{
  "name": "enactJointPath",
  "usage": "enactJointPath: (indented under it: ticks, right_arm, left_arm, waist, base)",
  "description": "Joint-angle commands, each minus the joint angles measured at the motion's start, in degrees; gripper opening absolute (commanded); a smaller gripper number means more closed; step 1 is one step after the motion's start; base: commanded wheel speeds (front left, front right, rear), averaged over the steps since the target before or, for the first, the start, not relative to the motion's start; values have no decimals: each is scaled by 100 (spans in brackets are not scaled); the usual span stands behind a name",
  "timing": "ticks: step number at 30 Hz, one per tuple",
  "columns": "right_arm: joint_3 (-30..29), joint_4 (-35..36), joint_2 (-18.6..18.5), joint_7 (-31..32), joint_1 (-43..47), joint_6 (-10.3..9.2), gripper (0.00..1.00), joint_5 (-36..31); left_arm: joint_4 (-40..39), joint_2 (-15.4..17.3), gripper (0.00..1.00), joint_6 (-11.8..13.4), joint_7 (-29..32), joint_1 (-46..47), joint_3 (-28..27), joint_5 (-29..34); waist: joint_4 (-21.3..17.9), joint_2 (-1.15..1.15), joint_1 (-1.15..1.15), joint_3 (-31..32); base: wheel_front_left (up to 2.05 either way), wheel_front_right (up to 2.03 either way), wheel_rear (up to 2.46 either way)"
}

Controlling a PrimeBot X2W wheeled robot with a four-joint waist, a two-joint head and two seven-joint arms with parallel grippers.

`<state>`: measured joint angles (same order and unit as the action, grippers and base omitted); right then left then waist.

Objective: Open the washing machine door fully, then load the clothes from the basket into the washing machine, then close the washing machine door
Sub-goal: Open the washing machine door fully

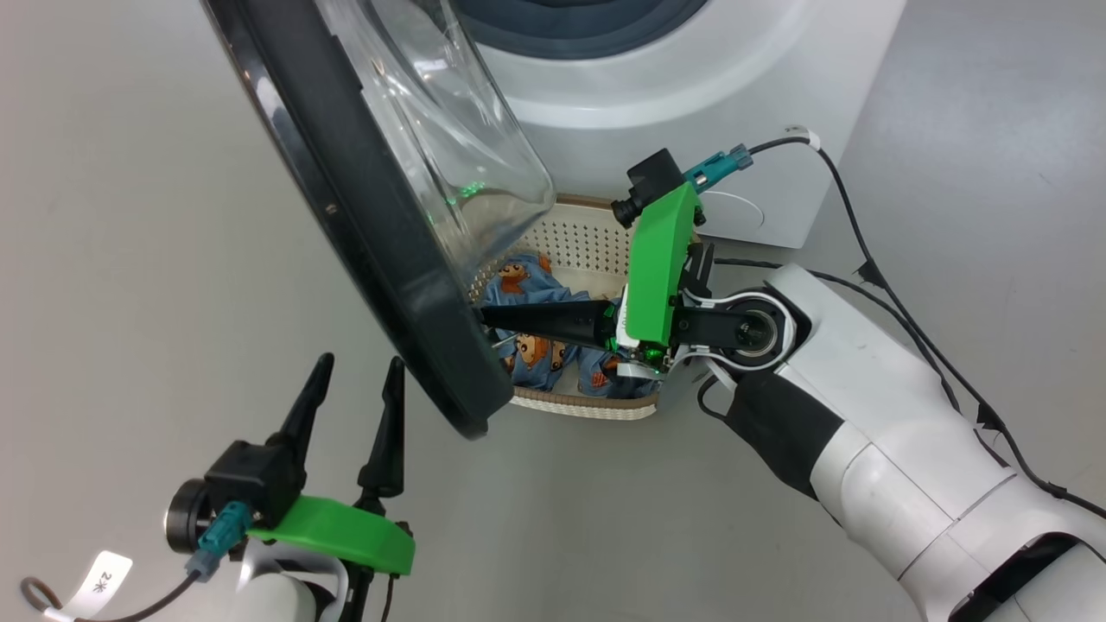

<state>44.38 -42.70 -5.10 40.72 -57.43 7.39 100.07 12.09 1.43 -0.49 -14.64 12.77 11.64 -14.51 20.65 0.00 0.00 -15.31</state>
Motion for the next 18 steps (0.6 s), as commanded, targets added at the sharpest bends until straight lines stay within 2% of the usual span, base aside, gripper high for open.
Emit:
enactJointPath:
  ticks: [1,14,15,18]
  right_arm:
    - [84,187,223,-50,34,10,0,98]
    - [270,355,-31,-615,158,10,0,85]
    - [360,540,-226,-1069,263,10,0,-233]
    - [621,672,-500,-1786,334,10,0,-973]
  left_arm:
    - [-143,144,100,32,-36,1,-215,33]
    - [-121,144,100,35,-36,-107,-397,141]
    - [-121,144,100,36,-36,-153,-468,196]
    - [-140,144,100,40,-36,-216,-590,255]
  waist:
    - [-7,0,0,1]
    - [-186,0,0,245]
    - [-292,0,0,373]
    - [-434,0,0,497]
  base:
    - [0,0,0]
    - [0,0,0]
    - [0,0,0]
    - [0,0,0]
